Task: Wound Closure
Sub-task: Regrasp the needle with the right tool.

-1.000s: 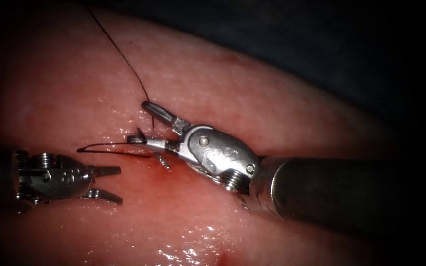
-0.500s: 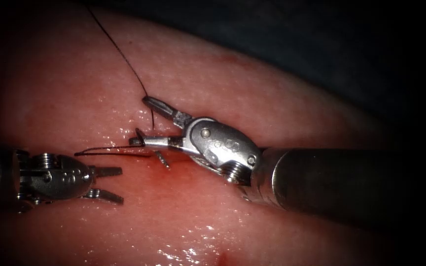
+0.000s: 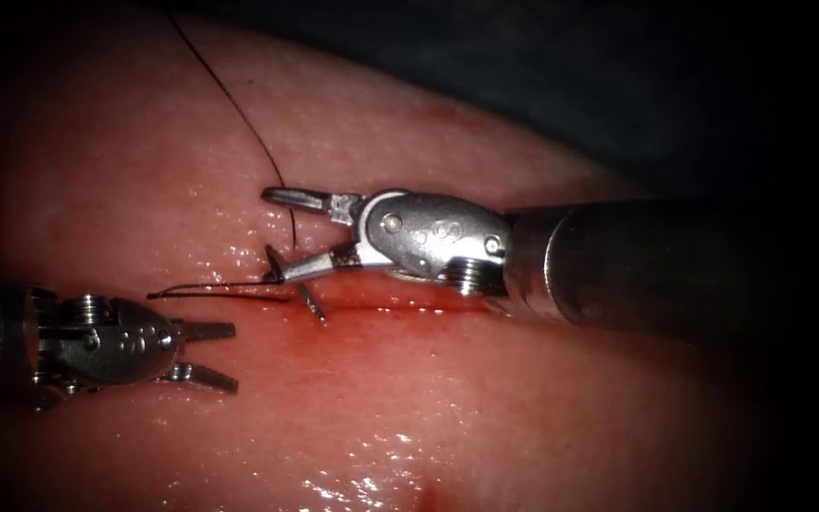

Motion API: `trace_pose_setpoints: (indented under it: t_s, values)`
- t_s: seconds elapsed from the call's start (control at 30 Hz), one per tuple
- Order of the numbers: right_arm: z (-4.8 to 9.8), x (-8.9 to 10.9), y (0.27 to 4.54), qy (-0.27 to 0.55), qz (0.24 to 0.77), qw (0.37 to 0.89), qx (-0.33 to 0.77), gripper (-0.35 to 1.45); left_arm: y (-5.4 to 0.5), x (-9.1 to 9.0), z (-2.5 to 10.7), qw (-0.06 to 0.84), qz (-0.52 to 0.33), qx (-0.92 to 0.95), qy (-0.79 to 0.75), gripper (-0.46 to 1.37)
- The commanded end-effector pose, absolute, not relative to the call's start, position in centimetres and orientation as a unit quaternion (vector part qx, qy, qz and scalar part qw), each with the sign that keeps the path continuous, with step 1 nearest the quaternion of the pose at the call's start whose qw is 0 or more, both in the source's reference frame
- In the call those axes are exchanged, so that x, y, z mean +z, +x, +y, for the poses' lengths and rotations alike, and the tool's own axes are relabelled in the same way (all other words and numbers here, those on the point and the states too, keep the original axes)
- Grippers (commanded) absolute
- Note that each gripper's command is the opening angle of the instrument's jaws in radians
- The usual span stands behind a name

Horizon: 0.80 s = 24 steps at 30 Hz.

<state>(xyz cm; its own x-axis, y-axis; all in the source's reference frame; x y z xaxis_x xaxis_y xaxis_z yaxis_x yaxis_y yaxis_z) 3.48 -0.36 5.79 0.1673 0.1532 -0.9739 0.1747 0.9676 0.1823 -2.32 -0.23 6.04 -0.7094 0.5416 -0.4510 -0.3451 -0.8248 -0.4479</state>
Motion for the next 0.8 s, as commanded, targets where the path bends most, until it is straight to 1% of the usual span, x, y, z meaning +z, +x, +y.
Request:
trace_pose_setpoints:
  t_s: [0.03, 0.3, 0.43, 0.53, 0.57, 0.6, 0.67, 0.7, 0.8]
  values:
    - [-0.33, 5.77, 3.48, 0.129, 0.647, 0.751, -0.015, 0.81, -2.31, 6.03, -0.23, 0.243, -0.169, 0.909, -0.294, 0.21]
    - [-0.31, 5.69, 3.56, 0.144, 0.661, 0.735, -0.043, 0.79, -2.31, 6.03, -0.23, 0.242, -0.17, 0.909, -0.294, 0.21]
    - [-0.31, 5.71, 3.6, 0.152, 0.654, 0.739, -0.059, 0.71, -2.31, 6.03, -0.23, 0.241, -0.17, 0.909, -0.295, 0.21]
    - [-0.3, 5.73, 3.61, 0.161, 0.65, 0.739, -0.071, 0.59, -2.31, 6.03, -0.23, 0.241, -0.17, 0.909, -0.295, 0.21]
    - [-0.3, 5.73, 3.62, 0.162, 0.65, 0.739, -0.073, 0.52, -2.31, 6.03, -0.23, 0.241, -0.17, 0.909, -0.295, 0.2]
    - [-0.29, 5.74, 3.61, 0.163, 0.651, 0.737, -0.076, 0.34, -2.31, 6.03, -0.23, 0.24, -0.17, 0.909, -0.295, 0.2]
    - [-0.29, 5.75, 3.61, 0.168, 0.651, 0.735, -0.083, -0.24, -2.31, 6.03, -0.23, 0.24, -0.171, 0.909, -0.295, 0.19]
    - [-0.28, 5.75, 3.61, 0.172, 0.649, 0.736, -0.088, -0.35, -2.31, 6.03, -0.23, 0.24, -0.171, 0.909, -0.295, 0.19]
    - [-0.26, 5.75, 3.61, 0.174, 0.648, 0.735, -0.099, -0.35, -2.31, 6.03, -0.22, 0.239, -0.171, 0.909, -0.296, 0.16]
